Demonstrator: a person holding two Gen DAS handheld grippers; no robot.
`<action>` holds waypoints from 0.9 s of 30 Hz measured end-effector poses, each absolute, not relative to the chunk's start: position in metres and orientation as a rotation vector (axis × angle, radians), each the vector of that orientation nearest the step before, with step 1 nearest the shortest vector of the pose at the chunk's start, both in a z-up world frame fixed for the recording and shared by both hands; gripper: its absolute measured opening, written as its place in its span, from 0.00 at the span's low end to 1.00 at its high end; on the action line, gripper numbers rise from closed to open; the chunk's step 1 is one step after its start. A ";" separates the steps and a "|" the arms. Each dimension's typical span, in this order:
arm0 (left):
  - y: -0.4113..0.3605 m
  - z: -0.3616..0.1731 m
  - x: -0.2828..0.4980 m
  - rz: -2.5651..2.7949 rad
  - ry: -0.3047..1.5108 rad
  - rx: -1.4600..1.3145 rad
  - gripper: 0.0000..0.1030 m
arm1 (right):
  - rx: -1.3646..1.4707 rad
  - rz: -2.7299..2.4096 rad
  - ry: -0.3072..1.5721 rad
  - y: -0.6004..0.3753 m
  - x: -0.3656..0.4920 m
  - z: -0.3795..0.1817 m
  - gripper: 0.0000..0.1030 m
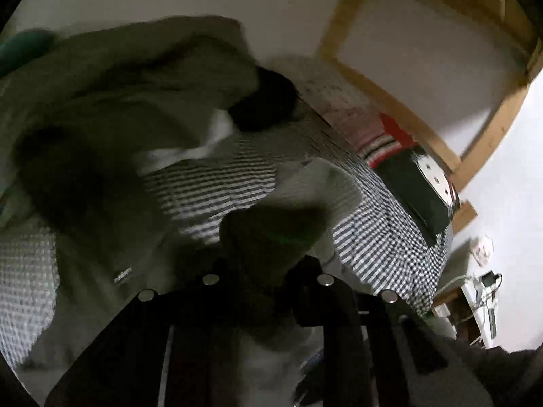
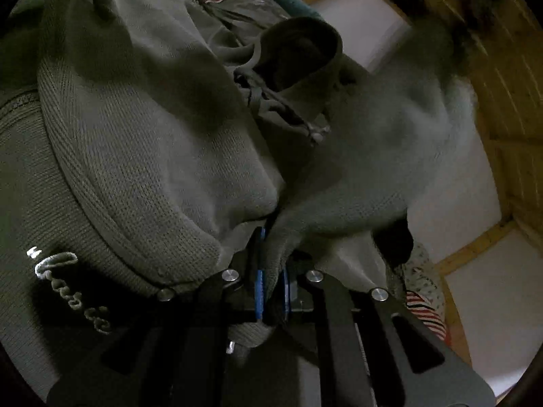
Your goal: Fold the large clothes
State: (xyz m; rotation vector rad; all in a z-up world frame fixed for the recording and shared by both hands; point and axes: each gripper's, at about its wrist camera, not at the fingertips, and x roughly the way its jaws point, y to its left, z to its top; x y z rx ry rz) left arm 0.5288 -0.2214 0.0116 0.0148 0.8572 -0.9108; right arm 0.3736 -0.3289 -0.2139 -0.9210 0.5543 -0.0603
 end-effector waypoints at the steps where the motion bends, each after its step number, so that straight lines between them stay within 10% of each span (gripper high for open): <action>1: -0.202 0.006 0.523 -0.897 0.843 -0.012 0.19 | -0.922 -0.062 0.542 -0.328 0.372 -0.214 0.09; 17: -0.040 -0.089 0.516 -0.669 0.774 -0.200 0.19 | -1.013 0.001 0.497 -0.241 0.342 -0.225 0.08; 27: 0.038 -0.016 0.499 -0.466 0.715 -0.425 0.72 | -1.189 -0.123 0.571 -0.214 0.354 -0.243 0.08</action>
